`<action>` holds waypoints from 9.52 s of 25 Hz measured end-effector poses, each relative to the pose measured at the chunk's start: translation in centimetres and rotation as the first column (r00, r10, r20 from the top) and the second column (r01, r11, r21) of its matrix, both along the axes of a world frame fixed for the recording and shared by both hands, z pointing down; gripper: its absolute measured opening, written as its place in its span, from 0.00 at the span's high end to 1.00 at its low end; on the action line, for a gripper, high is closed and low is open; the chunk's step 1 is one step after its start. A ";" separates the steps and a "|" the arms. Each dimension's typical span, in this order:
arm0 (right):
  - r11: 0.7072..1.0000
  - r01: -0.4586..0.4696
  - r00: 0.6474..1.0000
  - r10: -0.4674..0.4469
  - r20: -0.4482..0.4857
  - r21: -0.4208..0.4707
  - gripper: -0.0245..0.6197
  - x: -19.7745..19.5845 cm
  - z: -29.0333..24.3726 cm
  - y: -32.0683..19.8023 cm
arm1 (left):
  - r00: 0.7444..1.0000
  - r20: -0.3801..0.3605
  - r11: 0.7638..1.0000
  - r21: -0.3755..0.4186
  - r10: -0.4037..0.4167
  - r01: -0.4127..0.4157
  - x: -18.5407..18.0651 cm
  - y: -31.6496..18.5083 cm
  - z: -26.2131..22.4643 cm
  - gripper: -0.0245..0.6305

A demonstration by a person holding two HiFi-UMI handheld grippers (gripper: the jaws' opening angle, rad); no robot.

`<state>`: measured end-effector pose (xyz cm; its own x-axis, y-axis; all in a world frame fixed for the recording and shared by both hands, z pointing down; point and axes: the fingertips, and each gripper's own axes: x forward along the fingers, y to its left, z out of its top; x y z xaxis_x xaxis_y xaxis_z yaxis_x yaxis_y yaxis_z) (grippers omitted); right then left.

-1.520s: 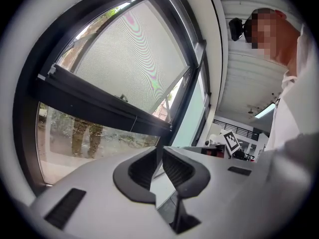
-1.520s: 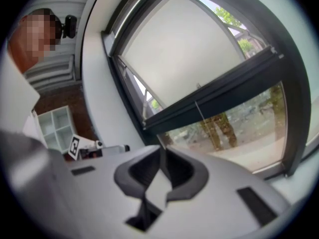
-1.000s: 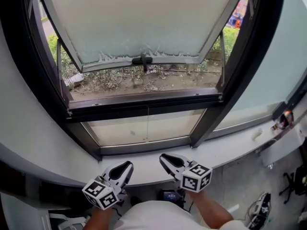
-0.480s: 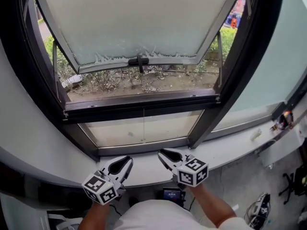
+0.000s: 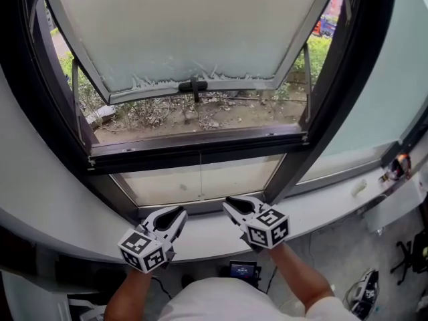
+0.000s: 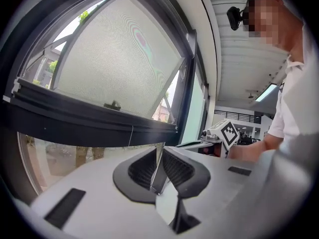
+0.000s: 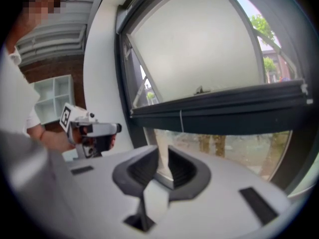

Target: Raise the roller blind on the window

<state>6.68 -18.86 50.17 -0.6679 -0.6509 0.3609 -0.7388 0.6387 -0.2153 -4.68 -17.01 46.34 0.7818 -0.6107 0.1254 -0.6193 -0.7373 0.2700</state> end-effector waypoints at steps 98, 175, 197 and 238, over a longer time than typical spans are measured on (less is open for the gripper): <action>0.888 0.394 0.206 0.166 -0.964 0.237 0.75 -0.6 -1.1 -15.4 | 0.400 0.910 0.917 0.246 -0.106 -0.315 -0.7 -16.0 2.6 0.73; 0.733 0.437 0.327 0.410 -0.851 0.521 0.90 -0.3 -17.6 -16.3 | 0.560 0.764 0.827 0.514 -0.321 -0.227 -0.6 -16.9 -13.3 0.75; 0.658 0.425 0.356 0.509 -0.784 0.621 0.90 -0.2 -23.9 -16.4 | 0.586 0.712 0.778 0.594 -0.387 -0.208 -0.5 -17.2 -19.5 0.75; 0.550 0.435 0.360 0.620 -0.697 0.713 0.90 -0.3 -33.6 -16.6 | 0.581 0.644 0.660 0.716 -0.498 -0.227 -0.7 -17.5 -29.1 0.75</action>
<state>6.36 -35.48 16.59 -0.2256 -0.9739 -0.0246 -0.1654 0.0134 0.9861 -5.35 -34.53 17.29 0.4947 -0.8633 0.1000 -0.4031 -0.3299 -0.8536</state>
